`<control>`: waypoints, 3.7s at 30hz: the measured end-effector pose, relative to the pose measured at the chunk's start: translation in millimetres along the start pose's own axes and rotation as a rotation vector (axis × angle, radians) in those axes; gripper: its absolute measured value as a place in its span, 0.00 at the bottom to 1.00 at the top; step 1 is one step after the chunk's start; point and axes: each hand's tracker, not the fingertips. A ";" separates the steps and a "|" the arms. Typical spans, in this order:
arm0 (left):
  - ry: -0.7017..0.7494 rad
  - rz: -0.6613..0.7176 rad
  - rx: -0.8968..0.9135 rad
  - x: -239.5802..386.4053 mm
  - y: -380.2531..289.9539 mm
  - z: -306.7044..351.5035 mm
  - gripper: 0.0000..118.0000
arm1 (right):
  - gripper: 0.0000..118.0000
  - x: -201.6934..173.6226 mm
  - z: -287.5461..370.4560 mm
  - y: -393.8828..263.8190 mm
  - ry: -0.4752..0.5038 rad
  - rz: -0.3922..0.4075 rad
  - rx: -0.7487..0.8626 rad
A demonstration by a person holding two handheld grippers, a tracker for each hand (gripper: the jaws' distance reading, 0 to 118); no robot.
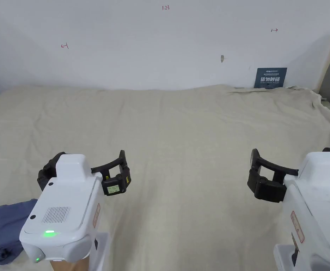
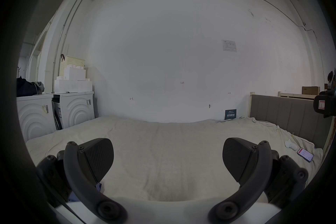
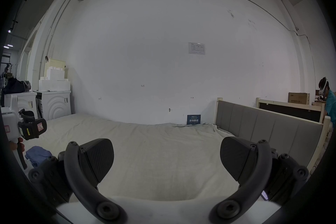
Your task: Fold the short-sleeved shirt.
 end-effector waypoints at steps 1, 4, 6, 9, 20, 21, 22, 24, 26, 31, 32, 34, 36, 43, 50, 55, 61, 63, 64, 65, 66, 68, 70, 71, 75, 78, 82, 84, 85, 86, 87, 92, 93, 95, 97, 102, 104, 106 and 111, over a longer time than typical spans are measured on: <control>0.001 -0.001 0.000 0.1 0.1 -0.1 1.00 | 0.98 0.1 0.0 -0.1 0.000 0.002 0.001; -0.002 -0.001 0.001 0.0 0.6 0.1 1.00 | 0.98 1.3 -0.8 -0.7 -0.001 0.004 0.000; -0.001 -0.001 0.003 -0.2 0.7 0.0 1.00 | 0.98 1.8 -1.1 -0.7 -0.002 0.003 0.000; -0.001 -0.001 0.004 -0.5 0.9 0.0 1.00 | 0.98 2.1 -1.4 -0.6 -0.006 0.008 0.001; -0.001 0.003 0.001 -0.8 0.7 0.0 1.00 | 0.98 1.0 -2.7 -0.3 -0.010 0.017 0.001; -0.004 0.008 0.002 -0.9 0.7 0.0 1.00 | 0.98 0.4 -3.5 -0.3 -0.021 0.019 -0.003; -0.007 0.011 0.000 -1.0 0.7 0.0 1.00 | 0.98 -0.5 -4.2 0.9 -0.033 0.013 -0.013; -0.010 0.010 -0.002 -0.9 0.6 -0.1 1.00 | 0.98 -1.9 -4.7 3.8 -0.045 -0.022 -0.040; -0.012 0.007 -0.004 -0.7 0.7 -0.2 1.00 | 0.98 -0.8 -6.8 8.4 -0.046 -0.095 -0.108; -0.021 0.011 -0.004 -1.3 2.8 1.3 1.00 | 0.98 3.6 -13.8 15.0 -0.015 -0.185 -0.302; -0.022 0.009 -0.003 -1.4 3.0 1.5 1.00 | 0.98 2.4 -14.7 15.6 -0.048 -0.187 -0.327; -0.021 0.004 0.000 -1.8 3.5 1.2 1.00 | 0.98 1.0 -17.1 18.4 -0.115 -0.218 -0.394; -0.021 0.003 0.002 -2.6 4.5 1.6 1.00 | 0.98 3.7 -20.6 18.5 -0.151 -0.270 -0.459; -0.016 0.001 0.017 -4.7 8.2 2.5 1.00 | 0.98 14.1 -28.1 19.2 -0.192 -0.321 -0.500; -0.012 -0.006 0.026 -5.5 9.8 2.7 1.00 | 0.98 10.7 -24.1 18.6 -0.183 -0.256 -0.491; -0.011 -0.007 0.029 -6.6 10.2 3.5 1.00 | 0.98 15.2 -27.3 17.0 -0.154 -0.274 -0.497; -0.012 -0.002 0.034 -7.6 11.5 4.5 1.00 | 0.98 7.2 -23.0 23.6 -0.069 -0.211 -0.488; -0.011 -0.002 0.034 -7.8 11.2 3.4 1.00 | 0.98 3.3 -23.0 24.8 -0.075 -0.217 -0.495; -0.011 -0.002 0.034 -7.8 11.1 3.3 1.00 | 0.98 2.0 -23.6 24.6 -0.086 -0.219 -0.501; -0.012 -0.002 0.034 -7.8 11.0 3.3 1.00 | 0.98 -0.6 -22.9 24.2 -0.103 -0.220 -0.497; -0.013 -0.002 0.033 -7.7 11.0 3.1 1.00 | 0.98 -4.6 -22.2 23.6 -0.144 -0.206 -0.486; -0.014 0.000 0.034 -7.7 10.7 3.2 1.00 | 0.98 -4.6 -23.2 19.4 -0.179 -0.191 -0.430; -0.015 0.002 0.033 -7.3 11.0 2.9 1.00 | 0.98 -5.2 -22.0 16.4 -0.156 -0.183 -0.382; -0.015 0.002 0.033 -7.2 10.9 2.9 1.00 | 0.98 -5.6 -21.3 15.9 -0.131 -0.175 -0.359; -0.015 -0.004 0.036 -6.3 10.5 2.7 1.00 | 0.98 -3.6 -23.6 10.3 -0.088 -0.160 -0.302; -0.018 -0.001 0.037 -6.0 10.4 2.2 1.00 | 0.98 -4.2 -23.8 7.2 -0.057 -0.151 -0.240; -0.016 -0.004 0.038 -5.5 10.7 2.1 1.00 | 0.98 -2.5 -22.1 -1.3 -0.059 -0.120 -0.117; -0.018 -0.004 0.039 -5.6 11.2 2.5 1.00 | 0.98 -1.7 -18.5 -4.5 -0.067 -0.108 -0.054; -0.017 -0.004 0.041 -5.7 11.3 2.6 1.00 | 0.98 -1.2 -18.3 -5.2 -0.075 -0.104 -0.036; -0.016 -0.005 0.043 -5.7 11.6 3.0 1.00 | 0.98 -1.2 -18.0 -5.7 -0.081 -0.087 -0.043; -0.015 -0.006 0.044 -5.7 11.7 3.2 1.00 | 0.98 -2.3 -16.9 -5.4 -0.086 -0.079 -0.024; -0.013 -0.009 0.049 -5.8 11.4 4.1 1.00 | 0.98 -6.3 -12.3 -3.2 -0.079 -0.047 0.010; -0.011 -0.010 0.050 -5.7 11.6 4.1 1.00 | 0.98 -6.5 -11.9 -2.9 -0.080 -0.046 0.011; -0.011 -0.008 0.047 -5.4 12.8 4.0 1.00 | 0.98 -6.6 -10.8 -2.5 -0.085 -0.052 0.011; -0.013 -0.003 0.050 -5.6 13.4 4.2 1.00 | 0.98 -8.8 -8.6 1.8 -0.084 -0.054 0.005; -0.014 -0.009 0.049 -4.9 13.1 4.3 1.00 | 0.98 -12.2 -3.9 6.8 -0.083 -0.048 0.011; -0.014 -0.009 0.048 -5.0 12.9 4.8 1.00 | 0.98 -8.0 -6.1 5.0 -0.078 -0.048 0.013; -0.014 -0.009 0.048 -5.2 12.8 5.1 1.00 | 0.98 -8.2 -5.5 5.6 -0.079 -0.049 0.013; -0.013 -0.007 0.047 -5.2 13.1 5.7 1.00 | 0.98 -8.5 -3.7 6.8 -0.079 -0.048 0.011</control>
